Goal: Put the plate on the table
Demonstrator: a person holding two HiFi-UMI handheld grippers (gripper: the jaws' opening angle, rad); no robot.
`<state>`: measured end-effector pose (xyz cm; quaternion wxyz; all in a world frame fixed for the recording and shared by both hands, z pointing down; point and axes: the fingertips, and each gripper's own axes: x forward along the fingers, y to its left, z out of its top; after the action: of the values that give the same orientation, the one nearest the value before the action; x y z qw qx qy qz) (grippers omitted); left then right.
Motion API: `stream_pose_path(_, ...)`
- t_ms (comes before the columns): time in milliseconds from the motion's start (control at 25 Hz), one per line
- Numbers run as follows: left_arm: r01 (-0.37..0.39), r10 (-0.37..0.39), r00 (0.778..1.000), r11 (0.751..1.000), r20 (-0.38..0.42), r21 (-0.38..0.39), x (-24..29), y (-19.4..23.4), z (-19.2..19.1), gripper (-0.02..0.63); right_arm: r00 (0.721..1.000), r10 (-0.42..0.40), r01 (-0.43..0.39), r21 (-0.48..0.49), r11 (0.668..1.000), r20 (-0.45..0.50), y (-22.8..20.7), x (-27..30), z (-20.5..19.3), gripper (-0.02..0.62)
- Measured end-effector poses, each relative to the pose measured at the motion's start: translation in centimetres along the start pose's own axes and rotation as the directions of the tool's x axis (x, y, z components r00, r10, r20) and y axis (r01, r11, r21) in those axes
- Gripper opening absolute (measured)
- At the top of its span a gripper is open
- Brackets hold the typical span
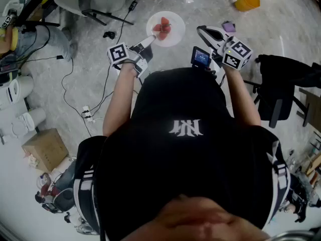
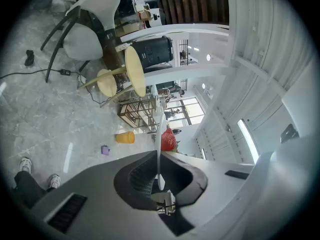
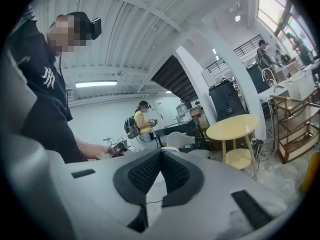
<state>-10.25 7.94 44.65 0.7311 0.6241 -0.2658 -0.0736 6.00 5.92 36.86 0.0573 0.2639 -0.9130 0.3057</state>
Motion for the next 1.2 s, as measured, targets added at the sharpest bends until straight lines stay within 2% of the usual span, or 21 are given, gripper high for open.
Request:
stream_pose_path(280, 0.019, -0.019, 0.999, 1.000, 0.036, -0.009, 0.5, -0.1, 1.1, 0.015, 1.000, 0.023, -0.023, -0.022, 0.999, -0.008, -1.1, 0.7, 0.3, -0.005)
stream_pose_path(720, -0.005, 0.006, 0.999, 1.000, 0.039, -0.030, 0.4, 0.5, 1.0, 0.015, 0.999, 0.046, -0.046, -0.023, 0.999, -0.011, -1.7, 1.5, -0.1, -0.004)
stream_pose_path(1200, -0.036, 0.040, 0.998, 0.997, 0.052, -0.068, 0.4, 1.1, 0.8, 0.015, 0.999, 0.033, -0.032, 0.018, 0.999, -0.037, -2.9, 1.1, -1.4, -0.003)
